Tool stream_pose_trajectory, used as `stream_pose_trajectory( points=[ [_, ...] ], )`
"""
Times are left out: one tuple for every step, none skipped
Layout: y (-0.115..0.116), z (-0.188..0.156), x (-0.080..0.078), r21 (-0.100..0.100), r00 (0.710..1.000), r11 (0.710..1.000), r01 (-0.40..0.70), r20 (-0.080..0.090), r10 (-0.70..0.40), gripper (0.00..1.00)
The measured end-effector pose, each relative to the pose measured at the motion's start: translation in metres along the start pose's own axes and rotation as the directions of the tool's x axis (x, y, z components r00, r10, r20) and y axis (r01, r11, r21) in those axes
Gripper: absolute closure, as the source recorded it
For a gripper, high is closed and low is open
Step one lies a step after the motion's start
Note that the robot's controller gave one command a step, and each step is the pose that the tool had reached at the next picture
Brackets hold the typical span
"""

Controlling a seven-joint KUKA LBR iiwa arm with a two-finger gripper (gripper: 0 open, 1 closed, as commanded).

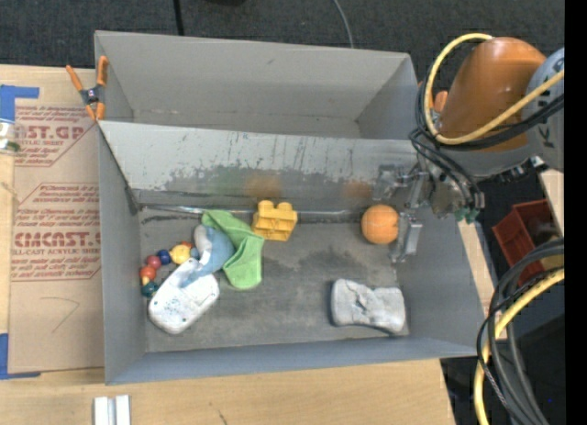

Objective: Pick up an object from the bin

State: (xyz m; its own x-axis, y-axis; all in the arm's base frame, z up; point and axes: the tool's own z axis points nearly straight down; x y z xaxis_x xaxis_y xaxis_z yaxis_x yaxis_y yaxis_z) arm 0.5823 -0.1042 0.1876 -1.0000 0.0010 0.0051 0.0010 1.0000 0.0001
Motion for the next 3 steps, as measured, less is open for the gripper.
stream_pose_trajectory(
  points=[
    [0.0, -0.005, -0.002, 0.001, 1.0, 1.0, 0.001, 0.008, -0.001, 0.0],
    [0.018, 0.042, 0.004, 0.0, 0.999, 0.999, -0.051, 0.012, 0.051, 0.0],
    [0.036, 0.075, 0.009, 0.0, 0.999, 0.999, -0.039, 0.003, 0.039, 0.0]
  ],
)
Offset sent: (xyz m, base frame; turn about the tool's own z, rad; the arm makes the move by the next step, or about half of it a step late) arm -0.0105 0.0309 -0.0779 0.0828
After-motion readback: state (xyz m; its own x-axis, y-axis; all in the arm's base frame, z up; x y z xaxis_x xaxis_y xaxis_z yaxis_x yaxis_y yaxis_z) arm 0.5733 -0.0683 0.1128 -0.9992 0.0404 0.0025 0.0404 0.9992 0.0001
